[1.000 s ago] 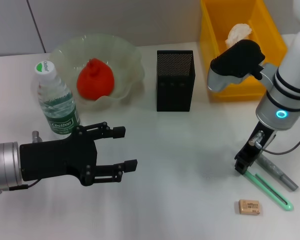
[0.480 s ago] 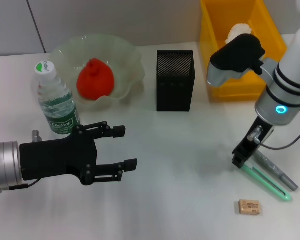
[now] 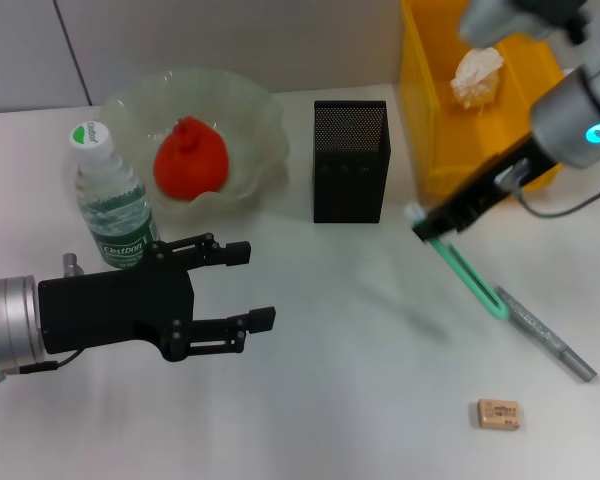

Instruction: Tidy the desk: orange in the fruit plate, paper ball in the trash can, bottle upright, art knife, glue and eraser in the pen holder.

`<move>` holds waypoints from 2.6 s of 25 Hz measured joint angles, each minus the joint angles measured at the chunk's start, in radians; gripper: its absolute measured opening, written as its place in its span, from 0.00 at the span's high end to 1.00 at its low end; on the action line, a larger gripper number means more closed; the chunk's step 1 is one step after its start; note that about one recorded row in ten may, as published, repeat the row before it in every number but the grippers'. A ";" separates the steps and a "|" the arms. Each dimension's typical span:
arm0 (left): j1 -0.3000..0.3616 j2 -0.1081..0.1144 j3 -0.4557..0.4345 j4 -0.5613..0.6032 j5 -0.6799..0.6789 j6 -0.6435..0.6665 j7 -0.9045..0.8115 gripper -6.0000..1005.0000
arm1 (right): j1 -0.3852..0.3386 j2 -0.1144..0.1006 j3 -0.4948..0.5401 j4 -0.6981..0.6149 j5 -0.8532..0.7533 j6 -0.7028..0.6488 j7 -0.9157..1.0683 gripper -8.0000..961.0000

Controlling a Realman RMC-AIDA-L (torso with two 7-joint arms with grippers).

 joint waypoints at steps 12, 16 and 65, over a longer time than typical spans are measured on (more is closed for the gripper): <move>0.006 -0.002 0.006 -0.003 -0.017 0.003 0.000 0.20 | -0.149 -0.004 0.296 0.037 0.495 0.065 -0.422 0.77; 0.007 -0.002 0.006 -0.003 -0.017 0.003 0.000 0.20 | -0.165 -0.008 0.371 0.122 0.622 0.083 -0.540 0.76; 0.023 -0.001 0.006 -0.042 -0.018 0.004 0.043 0.20 | -0.018 0.005 0.468 0.768 0.881 0.531 -1.198 0.68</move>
